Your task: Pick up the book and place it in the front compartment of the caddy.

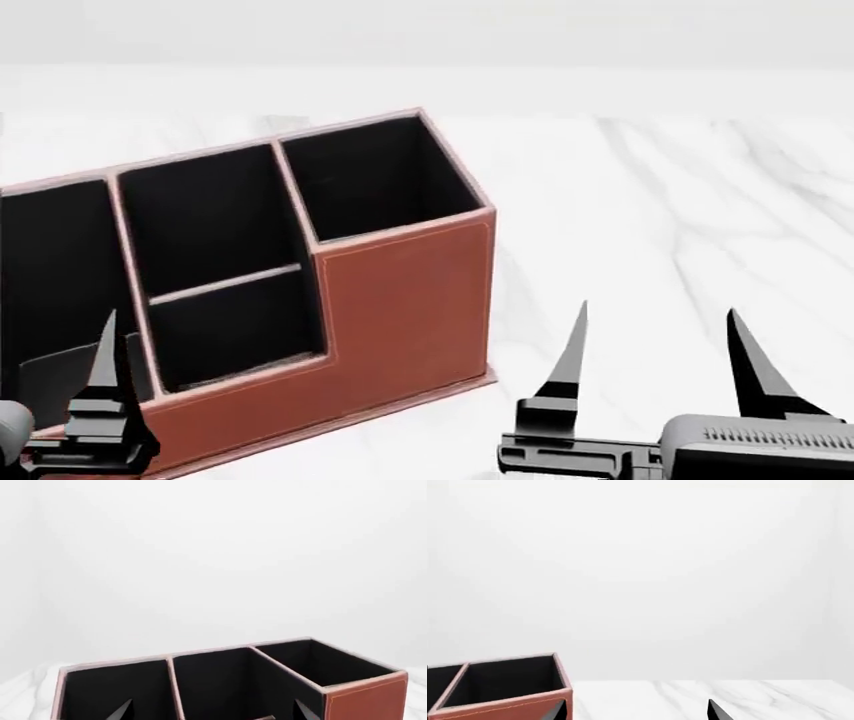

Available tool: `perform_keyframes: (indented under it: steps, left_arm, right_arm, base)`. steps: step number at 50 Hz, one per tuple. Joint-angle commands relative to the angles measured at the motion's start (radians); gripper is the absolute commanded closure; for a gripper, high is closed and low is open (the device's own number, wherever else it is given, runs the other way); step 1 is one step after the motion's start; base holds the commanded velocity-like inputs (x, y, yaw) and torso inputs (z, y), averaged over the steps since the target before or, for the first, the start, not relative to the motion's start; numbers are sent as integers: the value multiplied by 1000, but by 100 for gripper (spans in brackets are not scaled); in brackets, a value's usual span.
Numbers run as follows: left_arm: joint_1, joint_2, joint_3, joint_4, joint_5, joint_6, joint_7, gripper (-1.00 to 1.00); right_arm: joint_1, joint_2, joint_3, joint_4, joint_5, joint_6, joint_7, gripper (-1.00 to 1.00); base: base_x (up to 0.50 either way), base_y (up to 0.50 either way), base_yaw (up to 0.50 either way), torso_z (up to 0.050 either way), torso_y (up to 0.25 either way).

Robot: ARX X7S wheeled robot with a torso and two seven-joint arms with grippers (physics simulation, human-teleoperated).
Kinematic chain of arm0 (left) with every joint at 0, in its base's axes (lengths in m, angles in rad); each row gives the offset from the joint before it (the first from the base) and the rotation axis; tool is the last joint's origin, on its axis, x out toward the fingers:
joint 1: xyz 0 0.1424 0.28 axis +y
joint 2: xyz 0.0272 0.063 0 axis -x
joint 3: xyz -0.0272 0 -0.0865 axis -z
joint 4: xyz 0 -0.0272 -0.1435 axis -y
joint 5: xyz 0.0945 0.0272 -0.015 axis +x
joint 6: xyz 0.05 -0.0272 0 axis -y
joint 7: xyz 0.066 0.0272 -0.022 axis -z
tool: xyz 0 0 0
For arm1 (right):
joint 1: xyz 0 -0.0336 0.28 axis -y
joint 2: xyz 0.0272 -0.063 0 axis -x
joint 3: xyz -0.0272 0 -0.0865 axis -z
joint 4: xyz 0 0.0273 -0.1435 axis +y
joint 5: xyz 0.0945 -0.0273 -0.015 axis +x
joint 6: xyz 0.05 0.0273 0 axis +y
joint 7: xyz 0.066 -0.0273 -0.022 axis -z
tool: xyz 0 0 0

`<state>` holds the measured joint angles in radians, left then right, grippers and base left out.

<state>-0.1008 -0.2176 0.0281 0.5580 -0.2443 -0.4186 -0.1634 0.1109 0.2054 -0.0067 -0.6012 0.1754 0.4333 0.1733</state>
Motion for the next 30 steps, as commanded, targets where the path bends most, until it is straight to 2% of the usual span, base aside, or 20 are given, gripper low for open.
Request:
perform_keyframes:
  steps: [1, 16, 21, 30]
  left_arm:
    - [2, -12, 7, 4, -12, 2, -7, -100]
    - [9, -22, 15, 0, -19, 14, -18, -100]
    - [10, -25, 20, -3, -19, 19, -21, -100]
    - [13, -29, 26, -6, -23, 25, -27, -100]
  right_arm:
    - [-1, 11, -1, -14, 9, -4, 15, -100]
    - [-1, 20, -8, 2, 4, -13, 43, -100]
    - [17, 15, -1, 26, 26, 31, 53, -100]
    - [-27, 19, -8, 37, 19, -99, 38, -100]
  base:
    - [500, 0, 0, 0, 0]
    - [500, 0, 0, 0, 1]
    - [482, 0, 0, 0, 2]
    - [0, 0, 0, 0, 1]
